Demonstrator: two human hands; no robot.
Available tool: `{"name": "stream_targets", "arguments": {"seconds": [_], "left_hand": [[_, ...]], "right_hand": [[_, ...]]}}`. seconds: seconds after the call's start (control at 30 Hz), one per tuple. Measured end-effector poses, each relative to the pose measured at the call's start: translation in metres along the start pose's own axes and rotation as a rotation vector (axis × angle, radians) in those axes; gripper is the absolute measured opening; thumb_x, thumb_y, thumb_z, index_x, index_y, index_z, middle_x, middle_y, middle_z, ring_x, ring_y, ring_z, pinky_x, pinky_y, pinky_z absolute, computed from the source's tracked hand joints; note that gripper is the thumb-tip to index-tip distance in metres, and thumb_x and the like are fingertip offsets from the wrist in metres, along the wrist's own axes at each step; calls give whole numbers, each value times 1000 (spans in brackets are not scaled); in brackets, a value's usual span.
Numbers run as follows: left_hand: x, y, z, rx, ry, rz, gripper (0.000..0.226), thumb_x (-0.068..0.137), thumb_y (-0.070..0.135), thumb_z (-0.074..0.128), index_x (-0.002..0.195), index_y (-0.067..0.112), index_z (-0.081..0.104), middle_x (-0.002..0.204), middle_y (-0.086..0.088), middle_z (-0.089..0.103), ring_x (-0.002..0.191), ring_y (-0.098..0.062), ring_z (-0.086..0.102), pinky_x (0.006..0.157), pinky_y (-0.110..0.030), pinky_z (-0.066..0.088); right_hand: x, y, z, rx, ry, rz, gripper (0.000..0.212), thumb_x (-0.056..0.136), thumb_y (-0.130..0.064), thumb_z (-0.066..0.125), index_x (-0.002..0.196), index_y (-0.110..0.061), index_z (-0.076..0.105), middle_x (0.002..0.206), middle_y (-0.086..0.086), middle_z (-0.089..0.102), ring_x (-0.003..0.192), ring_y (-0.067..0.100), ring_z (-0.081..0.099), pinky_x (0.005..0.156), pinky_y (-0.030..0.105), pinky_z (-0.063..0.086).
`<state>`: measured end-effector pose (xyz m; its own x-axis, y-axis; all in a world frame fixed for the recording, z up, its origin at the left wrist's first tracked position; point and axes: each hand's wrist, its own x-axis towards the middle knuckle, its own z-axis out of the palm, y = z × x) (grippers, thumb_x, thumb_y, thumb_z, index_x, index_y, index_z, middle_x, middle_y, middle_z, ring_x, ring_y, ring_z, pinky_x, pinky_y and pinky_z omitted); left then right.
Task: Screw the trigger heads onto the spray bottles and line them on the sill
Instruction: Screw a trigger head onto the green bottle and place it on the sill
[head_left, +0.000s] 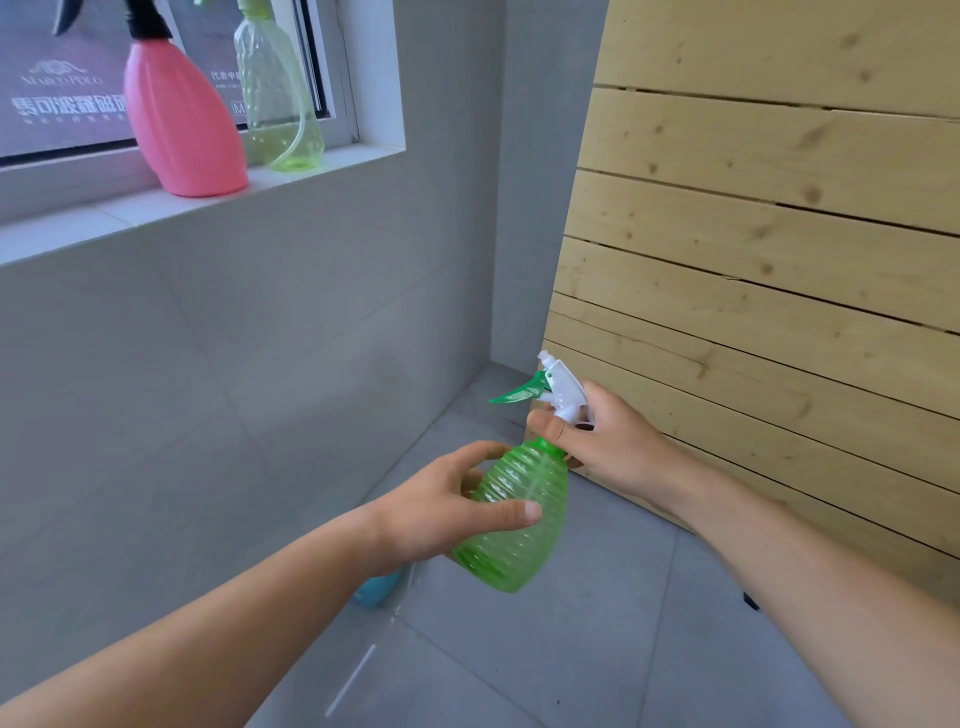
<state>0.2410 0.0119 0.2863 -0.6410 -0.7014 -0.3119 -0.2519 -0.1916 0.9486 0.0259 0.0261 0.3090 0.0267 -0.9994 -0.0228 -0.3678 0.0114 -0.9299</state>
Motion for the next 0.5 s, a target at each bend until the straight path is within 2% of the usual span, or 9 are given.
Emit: {"name": "stream_targets", "arguments": {"seconds": [0.03, 0.1, 0.13, 0.17, 0.23, 0.3, 0.4, 0.5], "left_hand": [[1, -1, 0, 0, 0, 1, 74, 72, 38, 89, 138, 29, 56, 122, -4, 77, 111, -30, 75, 98, -57, 58], [1, 0, -2, -4, 0, 6, 72, 74, 36, 88, 138, 29, 56, 123, -4, 77, 111, -29, 75, 96, -53, 59], [2, 0, -2, -7, -1, 8, 71, 74, 35, 88, 138, 30, 57, 123, -4, 77, 112, -30, 75, 96, -53, 59], [2, 0, -2, -9, -1, 7, 70, 74, 35, 88, 137, 30, 57, 123, -5, 76, 113, -31, 74, 97, -55, 58], [1, 0, -1, -9, -2, 0, 72, 72, 38, 88, 136, 31, 58, 124, -6, 76, 113, -32, 74, 99, -59, 56], [1, 1, 0, -8, 2, -10, 72, 70, 39, 88, 135, 32, 58, 124, -7, 76, 113, -33, 74, 99, -61, 56], [1, 1, -1, -12, 11, -15, 68, 71, 39, 89, 132, 33, 60, 124, -8, 76, 113, -34, 74, 100, -62, 55], [0, 2, 0, -26, 9, -30, 59, 75, 35, 87, 129, 33, 63, 120, -8, 77, 112, -35, 74, 99, -60, 56]], "right_hand": [[0, 0, -1, 35, -34, 21, 55, 77, -55, 69, 110, -13, 57, 89, 8, 65, 83, 17, 69, 78, 38, 57], [-1, -2, -7, 184, -133, 22, 24, 86, -32, 69, 103, -19, 59, 93, 6, 65, 87, 17, 67, 76, 33, 55], [-1, -3, -10, 216, -140, 7, 17, 88, -22, 69, 102, -20, 60, 94, 5, 66, 88, 17, 67, 77, 30, 54], [-2, -2, -10, 213, -125, -5, 18, 88, -19, 69, 105, -19, 61, 95, 2, 67, 88, 15, 67, 77, 28, 53], [0, 1, -7, 113, -40, -6, 29, 86, -29, 72, 111, -20, 60, 98, -8, 67, 88, 9, 68, 73, 23, 53], [1, -1, -3, 89, -33, 21, 33, 85, -36, 72, 112, -23, 58, 99, -8, 67, 87, 6, 68, 71, 21, 53], [0, -2, -10, 250, -133, 14, 27, 85, -19, 71, 109, -17, 61, 96, 7, 67, 85, 16, 68, 74, 27, 54], [0, -1, -11, 202, -88, -16, 17, 85, -13, 73, 98, -17, 63, 90, 7, 67, 83, 17, 67, 77, 30, 55]]}}
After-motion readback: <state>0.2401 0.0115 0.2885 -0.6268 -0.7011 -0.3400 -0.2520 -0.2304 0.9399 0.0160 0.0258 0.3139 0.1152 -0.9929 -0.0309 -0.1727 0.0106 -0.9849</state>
